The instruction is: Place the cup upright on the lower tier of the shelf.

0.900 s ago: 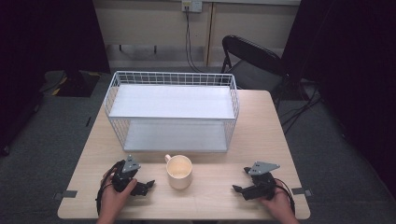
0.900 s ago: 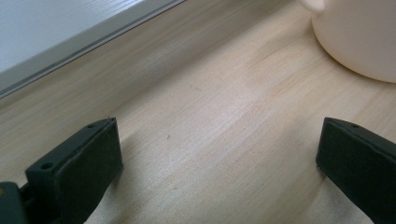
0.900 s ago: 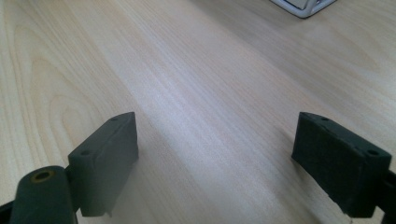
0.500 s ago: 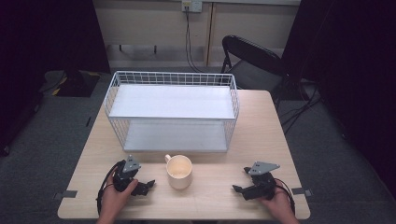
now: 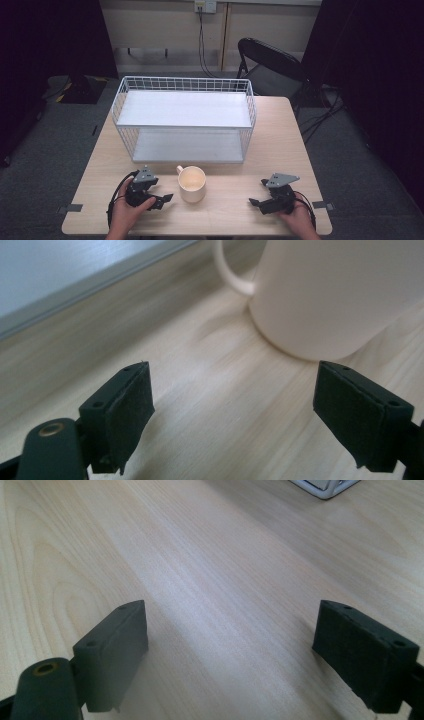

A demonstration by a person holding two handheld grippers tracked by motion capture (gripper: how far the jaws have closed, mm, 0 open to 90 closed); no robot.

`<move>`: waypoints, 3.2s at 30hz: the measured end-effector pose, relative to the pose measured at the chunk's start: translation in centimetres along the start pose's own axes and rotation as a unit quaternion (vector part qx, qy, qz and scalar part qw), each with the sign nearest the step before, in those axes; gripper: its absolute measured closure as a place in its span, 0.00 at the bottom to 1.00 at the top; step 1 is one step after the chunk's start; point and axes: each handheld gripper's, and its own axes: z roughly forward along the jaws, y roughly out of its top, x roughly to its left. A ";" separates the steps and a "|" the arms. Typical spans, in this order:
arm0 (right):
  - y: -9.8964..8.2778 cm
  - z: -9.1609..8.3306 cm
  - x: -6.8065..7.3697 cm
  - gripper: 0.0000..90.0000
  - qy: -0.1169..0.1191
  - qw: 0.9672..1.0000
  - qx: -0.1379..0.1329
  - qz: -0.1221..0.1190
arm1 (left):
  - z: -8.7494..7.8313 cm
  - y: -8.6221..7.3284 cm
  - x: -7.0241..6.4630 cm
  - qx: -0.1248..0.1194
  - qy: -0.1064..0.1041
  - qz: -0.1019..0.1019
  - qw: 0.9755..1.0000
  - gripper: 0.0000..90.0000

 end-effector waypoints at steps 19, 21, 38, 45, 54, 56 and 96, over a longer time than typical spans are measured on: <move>0.0 0.0 0.0 0.15 0.000 1.000 0.000 0.000 | -2.2 2.2 -1.0 -0.042 -0.013 -0.002 0.999 0.18; 0.0 0.0 0.0 0.15 0.000 1.000 0.000 0.000 | -2.2 2.5 -1.2 -0.044 -0.017 -0.006 0.999 0.18; 0.0 0.0 0.0 0.15 0.000 1.000 0.000 0.000 | -2.7 4.2 -2.2 -0.062 -0.038 -0.019 0.997 0.17; 0.0 0.0 0.0 0.15 0.000 1.000 0.000 0.000 | -2.8 4.9 -2.2 -0.068 -0.033 -0.021 0.997 0.17; 0.0 0.0 0.0 0.15 0.000 1.000 0.000 0.000 | -2.1 5.7 -2.5 -0.072 -0.030 -0.020 0.997 0.18; 0.0 0.0 0.0 0.15 0.000 1.000 0.000 0.000 | -1.7 5.8 -2.7 -0.071 -0.028 -0.017 0.997 0.19; 0.0 0.0 0.0 0.15 0.000 1.000 0.000 0.000 | 0.5 5.8 -3.4 -0.066 -0.008 0.004 0.998 0.71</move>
